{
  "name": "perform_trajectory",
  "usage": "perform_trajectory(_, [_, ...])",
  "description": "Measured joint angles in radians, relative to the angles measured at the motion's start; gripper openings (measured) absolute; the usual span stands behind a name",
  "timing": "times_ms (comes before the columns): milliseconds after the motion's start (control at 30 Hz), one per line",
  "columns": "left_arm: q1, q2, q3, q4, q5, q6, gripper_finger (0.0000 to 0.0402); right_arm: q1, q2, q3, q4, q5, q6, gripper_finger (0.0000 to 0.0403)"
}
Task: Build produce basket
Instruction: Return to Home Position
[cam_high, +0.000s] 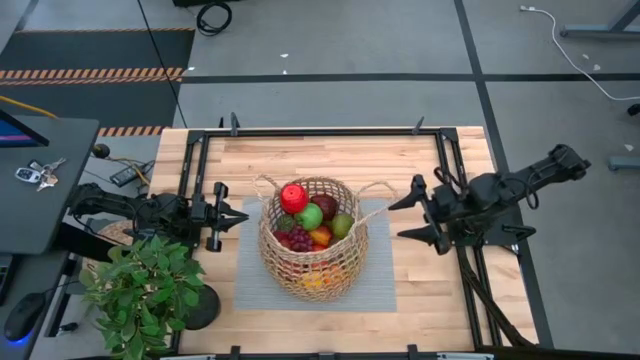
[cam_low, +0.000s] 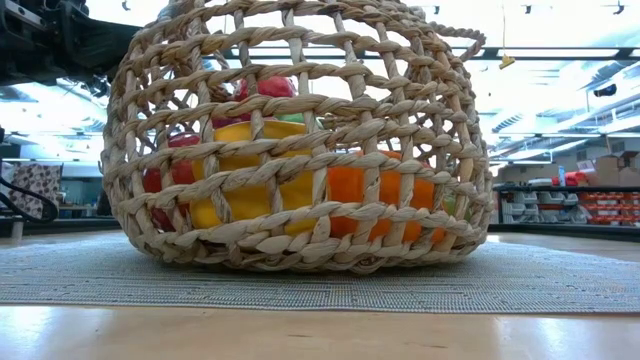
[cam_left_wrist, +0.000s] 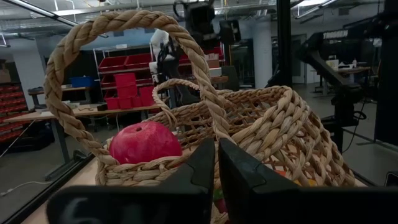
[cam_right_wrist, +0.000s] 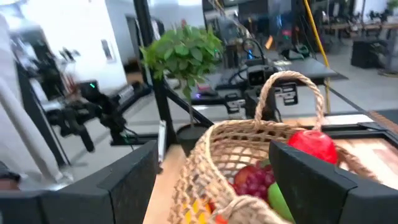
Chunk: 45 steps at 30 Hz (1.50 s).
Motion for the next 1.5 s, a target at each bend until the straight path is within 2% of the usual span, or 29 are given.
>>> perform_trajectory(267, [0.000, 0.000, 0.000, 0.000, 0.000, 0.000, 0.0034, 0.000, -0.207, -0.278, 0.155, -0.021, 0.025, 0.0310])
perform_trajectory(533, [0.000, 0.000, 0.000, 0.000, 0.000, 0.000, 0.0032, 0.000, -0.404, -0.429, 0.174, -0.111, 0.031, 0.0310])
perform_trajectory(833, [0.000, 0.000, 0.000, 0.000, 0.000, 0.000, 0.0030, 0.000, -0.591, -0.594, 0.197, -0.117, 0.050, 0.0310])
perform_trajectory(1000, [0.000, 0.000, 0.000, 0.000, 0.000, 0.000, 0.0035, 0.000, -0.642, -0.695, 0.298, -0.117, 0.066, 0.0310])
perform_trajectory(1233, [0.000, 0.000, 0.000, 0.000, 0.000, 0.000, 0.0036, 0.000, -0.646, -0.696, 0.314, -0.093, -0.062, 0.0309])
perform_trajectory(1400, [0.000, 0.000, 0.000, 0.000, 0.000, 0.000, 0.0034, 0.000, -0.646, -0.696, 0.357, -0.037, -0.108, 0.0310])
perform_trajectory(1500, [0.000, 0.000, 0.000, 0.000, 0.000, 0.000, 0.0036, -0.004, -0.645, -0.696, 0.355, -0.003, -0.291, 0.0309])
